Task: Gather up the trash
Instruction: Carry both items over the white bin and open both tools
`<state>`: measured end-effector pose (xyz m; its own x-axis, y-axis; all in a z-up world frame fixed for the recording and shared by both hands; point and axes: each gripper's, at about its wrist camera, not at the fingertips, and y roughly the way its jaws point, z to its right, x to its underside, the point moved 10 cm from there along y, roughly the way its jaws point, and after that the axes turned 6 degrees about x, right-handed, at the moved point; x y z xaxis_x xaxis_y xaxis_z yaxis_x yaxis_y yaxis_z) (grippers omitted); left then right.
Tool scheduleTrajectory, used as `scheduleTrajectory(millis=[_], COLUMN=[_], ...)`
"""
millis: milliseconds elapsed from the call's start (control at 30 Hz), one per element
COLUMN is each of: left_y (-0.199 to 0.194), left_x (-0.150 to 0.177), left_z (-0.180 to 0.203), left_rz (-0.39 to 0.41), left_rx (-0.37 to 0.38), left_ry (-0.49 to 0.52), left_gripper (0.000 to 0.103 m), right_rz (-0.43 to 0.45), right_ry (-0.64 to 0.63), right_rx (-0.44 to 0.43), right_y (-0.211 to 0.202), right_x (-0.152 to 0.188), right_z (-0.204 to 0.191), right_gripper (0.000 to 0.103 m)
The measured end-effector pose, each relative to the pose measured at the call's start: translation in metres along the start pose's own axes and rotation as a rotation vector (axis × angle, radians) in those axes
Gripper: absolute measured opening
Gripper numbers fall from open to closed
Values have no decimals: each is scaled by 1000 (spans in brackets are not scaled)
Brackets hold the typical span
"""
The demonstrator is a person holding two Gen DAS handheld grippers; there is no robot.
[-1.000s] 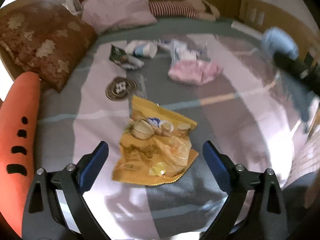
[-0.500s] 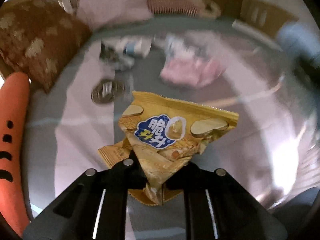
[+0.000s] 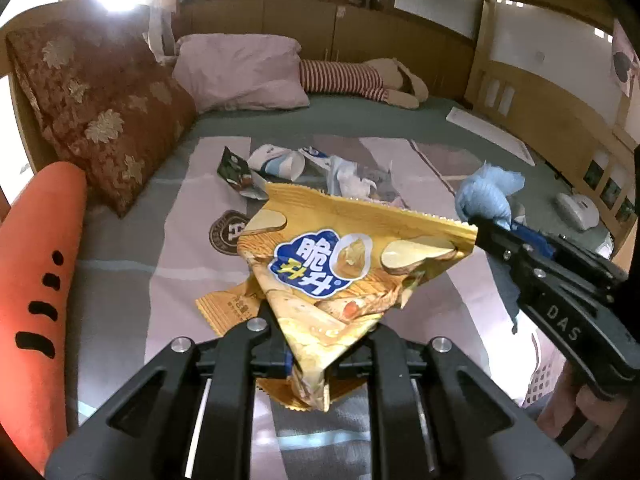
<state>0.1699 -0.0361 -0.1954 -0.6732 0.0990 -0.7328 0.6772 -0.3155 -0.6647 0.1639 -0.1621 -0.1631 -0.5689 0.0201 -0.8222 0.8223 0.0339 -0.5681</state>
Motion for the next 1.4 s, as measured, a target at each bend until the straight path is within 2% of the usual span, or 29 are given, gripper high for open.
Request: scheduleTrajectory(millis=[333,467,533,633,800,867,967,1033,1067,1100,1133,1167,1200,1233,1267,1333,1400], left_y=[9,14,16,15,-3,-16,-29,-28,-25,-21,-13,-4,6,14,18,24,24], left_x=[1,0,1,2,17,34,67,94,104,116,128,133,131,124,117,94,65], left_z=[9,32,53,101,228,298,390,441,456,470,483,487,482,472,462,430,389], left_rz=[-9,-6,-10,-24,-73,-127,-243,-331,-363,-403,-445,-464,-463,-454,-451,-431,-362], left_rx=[11,53,98,205,403,534,719,795,810,826,828,797,755,724,708,675,625], left_ry=[0,9,24,63,249,320,384,414,429,444,454,450,424,377,337,246,204], left_gripper=[13,13,13,13,13,14,14,19,32,52,63,82,86,86,87,90,93], right_rz=[11,49,83,124,118,74,28,2,-12,-36,-60,-71,-66,-57,-29,2,18], right_ry=[36,82,141,166,240,274,328,378,393,403,405,405,413,420,433,440,420], right_rx=[-9,-13,-23,57,269,371,465,514,522,520,518,528,567,579,569,537,488], right_y=[-9,-37,-67,-115,-195,-225,-256,-275,-280,-282,-281,-282,-283,-284,-284,-279,-265], right_x=[-4,-9,-10,2,58,91,127,150,158,166,171,174,176,176,172,162,147], right_z=[7,26,51,104,222,270,316,342,350,356,358,362,368,369,367,356,341], right_gripper=[20,20,20,20,21,21,21,21,21,23,27,40,60,71,85,88,88])
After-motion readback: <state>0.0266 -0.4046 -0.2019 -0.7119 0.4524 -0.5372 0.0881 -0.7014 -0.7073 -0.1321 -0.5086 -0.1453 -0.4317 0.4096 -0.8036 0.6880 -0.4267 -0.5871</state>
